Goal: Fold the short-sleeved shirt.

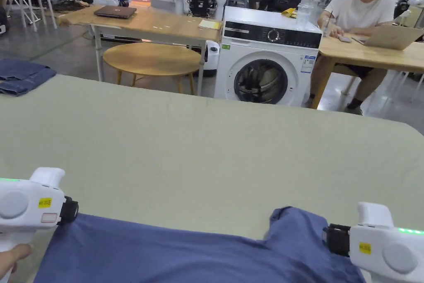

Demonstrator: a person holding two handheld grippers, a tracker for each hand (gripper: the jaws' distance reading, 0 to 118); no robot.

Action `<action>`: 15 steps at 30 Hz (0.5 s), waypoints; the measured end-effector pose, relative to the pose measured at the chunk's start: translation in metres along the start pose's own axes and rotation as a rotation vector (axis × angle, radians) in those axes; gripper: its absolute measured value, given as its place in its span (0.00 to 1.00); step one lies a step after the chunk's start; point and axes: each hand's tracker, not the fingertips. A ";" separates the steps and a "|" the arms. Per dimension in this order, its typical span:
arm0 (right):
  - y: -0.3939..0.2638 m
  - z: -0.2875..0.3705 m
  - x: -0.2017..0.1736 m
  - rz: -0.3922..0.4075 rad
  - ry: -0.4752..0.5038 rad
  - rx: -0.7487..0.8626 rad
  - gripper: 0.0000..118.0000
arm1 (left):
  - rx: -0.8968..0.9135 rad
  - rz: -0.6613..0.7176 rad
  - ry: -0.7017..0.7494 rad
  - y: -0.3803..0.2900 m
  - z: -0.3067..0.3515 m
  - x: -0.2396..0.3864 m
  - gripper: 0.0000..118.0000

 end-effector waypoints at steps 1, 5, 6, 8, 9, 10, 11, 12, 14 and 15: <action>0.009 -0.014 0.005 0.001 -0.009 -0.030 0.53 | 0.017 -0.003 0.001 -0.001 0.004 0.000 0.00; 0.029 -0.070 0.019 -0.017 0.003 -0.168 0.53 | 0.050 -0.009 -0.004 -0.003 0.016 0.002 0.00; 0.031 -0.083 0.019 -0.012 -0.001 -0.205 0.53 | 0.051 -0.009 -0.005 -0.004 0.017 0.003 0.00; 0.028 -0.103 0.017 -0.016 0.031 -0.261 0.53 | 0.059 -0.008 -0.003 -0.006 0.021 0.003 0.00; 0.027 -0.110 0.015 -0.010 0.039 -0.285 0.53 | 0.060 -0.005 -0.004 -0.006 0.019 0.002 0.00; 0.025 -0.117 0.013 -0.002 0.050 -0.306 0.53 | 0.060 -0.001 -0.005 -0.006 0.019 0.001 0.00; 0.022 -0.116 0.009 0.024 0.020 -0.299 0.53 | 0.059 0.004 -0.007 -0.007 0.020 0.000 0.00; 0.022 -0.113 0.008 0.037 0.020 -0.277 0.51 | 0.058 0.008 -0.007 -0.007 0.020 -0.001 0.00; 0.026 -0.111 0.007 0.040 0.018 -0.272 0.30 | 0.062 0.010 -0.008 -0.008 0.021 -0.001 0.00; 0.025 -0.106 0.006 0.060 0.023 -0.260 0.04 | 0.062 0.012 -0.007 -0.008 0.021 -0.001 0.00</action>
